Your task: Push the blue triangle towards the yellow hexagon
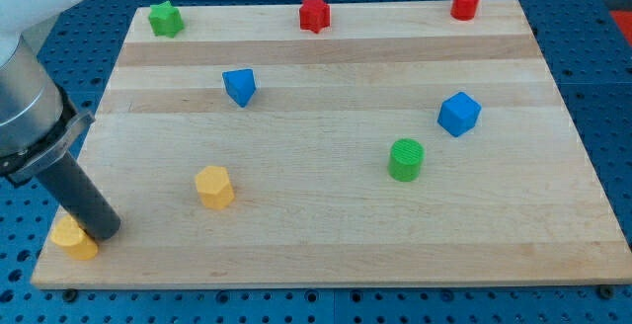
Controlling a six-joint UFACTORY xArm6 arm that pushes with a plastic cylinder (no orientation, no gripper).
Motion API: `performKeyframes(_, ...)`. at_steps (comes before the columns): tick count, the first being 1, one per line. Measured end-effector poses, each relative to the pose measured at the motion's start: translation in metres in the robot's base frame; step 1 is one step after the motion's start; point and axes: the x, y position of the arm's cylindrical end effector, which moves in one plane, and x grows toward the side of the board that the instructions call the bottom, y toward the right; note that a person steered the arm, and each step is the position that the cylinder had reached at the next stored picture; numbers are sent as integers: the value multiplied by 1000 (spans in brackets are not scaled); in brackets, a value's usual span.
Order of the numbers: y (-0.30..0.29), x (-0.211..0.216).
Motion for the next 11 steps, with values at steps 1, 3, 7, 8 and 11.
performKeyframes(1,0,1)
performKeyframes(3,3,-16)
performKeyframes(7,-3,-177)
performKeyframes(8,45,-248)
performKeyframes(11,132,-202)
